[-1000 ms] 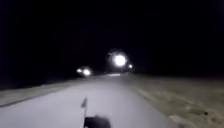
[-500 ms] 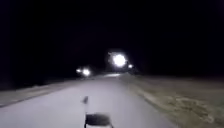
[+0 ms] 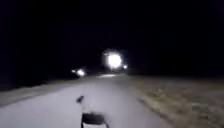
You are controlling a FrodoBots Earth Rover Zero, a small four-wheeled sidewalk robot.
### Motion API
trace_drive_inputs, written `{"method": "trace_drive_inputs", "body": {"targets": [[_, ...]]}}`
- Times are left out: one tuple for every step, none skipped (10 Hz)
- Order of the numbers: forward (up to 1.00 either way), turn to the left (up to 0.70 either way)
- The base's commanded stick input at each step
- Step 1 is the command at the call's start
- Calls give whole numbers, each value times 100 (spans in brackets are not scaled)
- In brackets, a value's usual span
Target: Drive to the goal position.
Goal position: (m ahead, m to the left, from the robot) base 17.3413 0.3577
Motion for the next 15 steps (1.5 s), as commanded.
{"method": "trace_drive_inputs", "body": {"targets": [[100,0],[100,0],[100,0],[100,0],[100,0],[100,0],[100,0],[100,0],[100,0],[100,0],[100,0],[100,0],[100,0],[100,0],[100,0]]}}
